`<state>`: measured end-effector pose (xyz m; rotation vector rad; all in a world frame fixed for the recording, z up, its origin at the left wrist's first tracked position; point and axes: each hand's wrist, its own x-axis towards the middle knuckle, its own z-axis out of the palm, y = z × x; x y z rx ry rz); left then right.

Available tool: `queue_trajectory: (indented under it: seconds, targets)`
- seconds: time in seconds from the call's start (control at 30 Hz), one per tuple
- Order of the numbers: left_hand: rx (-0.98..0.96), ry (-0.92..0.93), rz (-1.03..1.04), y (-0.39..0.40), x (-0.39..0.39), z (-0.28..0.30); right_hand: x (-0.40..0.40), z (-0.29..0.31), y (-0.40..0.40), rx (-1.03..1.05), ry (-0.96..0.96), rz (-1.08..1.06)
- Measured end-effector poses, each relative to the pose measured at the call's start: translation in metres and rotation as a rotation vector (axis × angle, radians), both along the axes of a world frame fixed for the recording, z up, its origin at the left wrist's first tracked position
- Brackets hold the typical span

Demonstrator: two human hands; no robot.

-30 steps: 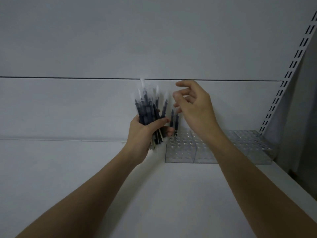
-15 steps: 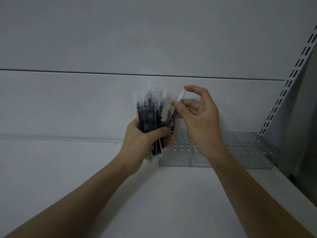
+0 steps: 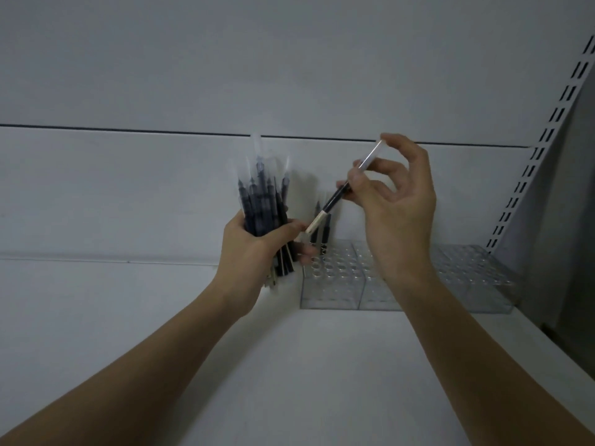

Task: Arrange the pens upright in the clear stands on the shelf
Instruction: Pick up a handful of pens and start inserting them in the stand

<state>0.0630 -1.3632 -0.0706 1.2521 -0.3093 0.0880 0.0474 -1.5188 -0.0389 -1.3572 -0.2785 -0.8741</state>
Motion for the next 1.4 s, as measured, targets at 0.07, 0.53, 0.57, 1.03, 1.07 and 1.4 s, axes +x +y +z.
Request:
queue_trajectory:
  seconds: [0.07,0.53,0.57,1.03,1.07,1.4]
  targets:
    - [0.03,0.006,0.031,0.001,0.002,-0.002,0.001,0.0,-0.004,0.004,-0.027,-0.063]
    - [0.154,-0.02,0.06,0.0,0.015,-0.014,0.028,-0.022,-0.017,-0.348,0.032,-0.26]
    - [0.15,-0.021,0.061,0.0,0.016,-0.014,0.03,-0.023,-0.017,-0.36,0.039,-0.269]
    - [0.088,-0.034,0.025,0.002,0.016,-0.011,0.038,-0.044,-0.02,-0.641,0.153,-0.333]
    - [0.077,-0.03,0.015,0.002,0.015,-0.011,0.037,-0.043,-0.02,-0.635,0.152,-0.331]
    - [0.119,-0.06,-0.135,0.001,0.008,-0.01,0.013,-0.019,-0.007,-0.381,0.117,-0.088]
